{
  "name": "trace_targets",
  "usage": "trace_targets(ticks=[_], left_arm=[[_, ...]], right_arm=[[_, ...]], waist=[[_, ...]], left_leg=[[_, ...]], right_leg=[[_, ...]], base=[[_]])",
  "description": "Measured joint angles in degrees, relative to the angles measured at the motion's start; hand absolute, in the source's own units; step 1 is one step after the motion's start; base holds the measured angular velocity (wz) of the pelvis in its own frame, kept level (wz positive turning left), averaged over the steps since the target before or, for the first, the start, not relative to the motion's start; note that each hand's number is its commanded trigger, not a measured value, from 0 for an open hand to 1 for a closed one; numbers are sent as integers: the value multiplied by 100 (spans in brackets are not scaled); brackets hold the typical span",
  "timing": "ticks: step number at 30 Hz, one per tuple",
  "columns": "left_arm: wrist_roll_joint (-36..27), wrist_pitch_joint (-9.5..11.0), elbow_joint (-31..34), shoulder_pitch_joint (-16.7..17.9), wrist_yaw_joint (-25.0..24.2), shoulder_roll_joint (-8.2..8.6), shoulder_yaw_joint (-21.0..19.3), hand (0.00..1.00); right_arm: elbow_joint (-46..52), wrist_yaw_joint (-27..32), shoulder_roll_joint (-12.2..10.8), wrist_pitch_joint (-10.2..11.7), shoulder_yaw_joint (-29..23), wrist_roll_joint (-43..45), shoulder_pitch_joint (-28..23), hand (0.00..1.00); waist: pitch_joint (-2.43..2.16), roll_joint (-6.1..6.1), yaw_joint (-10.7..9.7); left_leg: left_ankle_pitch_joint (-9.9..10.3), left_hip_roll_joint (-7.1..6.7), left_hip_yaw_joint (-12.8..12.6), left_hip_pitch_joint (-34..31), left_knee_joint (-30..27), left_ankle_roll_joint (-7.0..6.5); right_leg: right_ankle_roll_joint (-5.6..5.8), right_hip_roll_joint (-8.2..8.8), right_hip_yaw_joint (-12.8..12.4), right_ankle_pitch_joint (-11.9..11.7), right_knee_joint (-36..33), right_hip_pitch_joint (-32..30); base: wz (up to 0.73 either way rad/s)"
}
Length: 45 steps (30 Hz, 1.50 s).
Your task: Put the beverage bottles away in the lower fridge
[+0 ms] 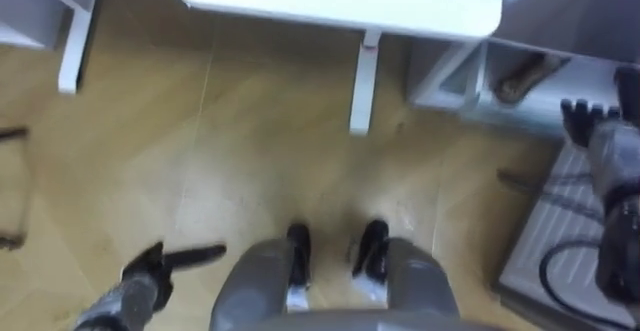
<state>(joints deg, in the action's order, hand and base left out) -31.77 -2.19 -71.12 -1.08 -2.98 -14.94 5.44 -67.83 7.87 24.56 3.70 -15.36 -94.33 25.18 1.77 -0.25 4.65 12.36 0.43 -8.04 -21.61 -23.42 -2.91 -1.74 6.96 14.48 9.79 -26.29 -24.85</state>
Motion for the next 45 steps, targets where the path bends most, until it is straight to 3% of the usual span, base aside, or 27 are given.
trace_targets(ticks=[3,4,5,7,11,14,18,20,29,34,38,40,45], left_arm=[[-2,9,15,207,-149,21,-73,0],[-8,20,25,361,-171,22,-93,0],[-5,21,50,507,-170,37,-126,0],[37,10,59,658,-202,70,-265,0],[48,29,255,984,-214,156,-473,0],[149,59,276,1021,-139,223,-530,0],[159,188,452,1056,14,278,-536,0],[384,230,467,1070,13,317,-650,0],[772,184,481,1126,32,356,-756,0],[762,80,515,1200,122,372,-767,0],[751,77,464,1257,220,509,-1053,0],[758,61,468,1271,234,544,-1221,0],[753,-1,476,1254,304,544,-1372,0]], right_arm=[[174,-330,-141,2,5,139,-584,0],[174,-469,-281,-2,7,139,-907,0],[175,-559,-426,-8,3,145,-1187,0],[173,-660,-570,-44,3,253,-1568,0],[38,-1110,-1008,-150,60,647,-2345,0],[-60,-1218,-1147,-254,67,1188,-2704,0],[-249,-1301,-1187,-254,442,2201,-2961,0],[-488,-1305,-1240,-274,536,3201,-2972,0],[-606,-1426,-1275,-479,1417,6808,-2946,0],[-609,-1442,-1326,-541,1467,7222,-2961,0],[-776,-1414,-1350,-624,1394,7216,-3031,0],[-774,-1407,-1354,-623,1341,7221,-3055,0],[-783,-1349,-1354,-625,1295,7229,-3100,0]], waist=[[-78,36,-54],[-158,19,-55],[-195,20,-106],[-204,22,-178],[-179,-33,-372],[-158,-24,-460],[-137,-53,-499],[-137,-48,-503],[-133,-78,-397],[-131,-94,-402],[-123,-94,-402],[-146,-84,-397],[-135,-74,-411]], left_leg=[[-48,-23,41,539,417,34],[-62,-14,52,754,560,55],[-72,-5,72,958,673,70],[-71,8,97,1169,781,73],[-73,7,124,1523,972,80],[-73,2,109,1785,1104,80],[-51,10,70,2077,1286,99],[-47,12,72,2238,1388,100],[-48,6,117,2436,1403,100],[-19,10,176,2470,1404,107],[1,9,180,2538,1407,103],[1,8,179,2543,1409,103],[13,9,195,2627,1411,105]], right_leg=[[40,-53,68,-23,370,514],[57,-105,74,-34,537,743],[62,-131,139,-39,686,967],[89,-190,128,-52,830,1205],[122,-233,138,-41,1025,1570],[162,-286,126,-61,1189,1837],[198,-331,7,-57,1352,2096],[216,-397,-13,-83,1469,2257],[223,-400,1,-89,1477,2455],[228,-423,4,-87,1573,2559],[235,-431,-10,-82,1581,2602],[235,-431,-15,-82,1579,2624],[243,-434,-9,-77,1584,2722]], base=[[3],[4],[7],[8],[0],[-2],[-10],[-4],[2],[5],[0],[0],[0]])
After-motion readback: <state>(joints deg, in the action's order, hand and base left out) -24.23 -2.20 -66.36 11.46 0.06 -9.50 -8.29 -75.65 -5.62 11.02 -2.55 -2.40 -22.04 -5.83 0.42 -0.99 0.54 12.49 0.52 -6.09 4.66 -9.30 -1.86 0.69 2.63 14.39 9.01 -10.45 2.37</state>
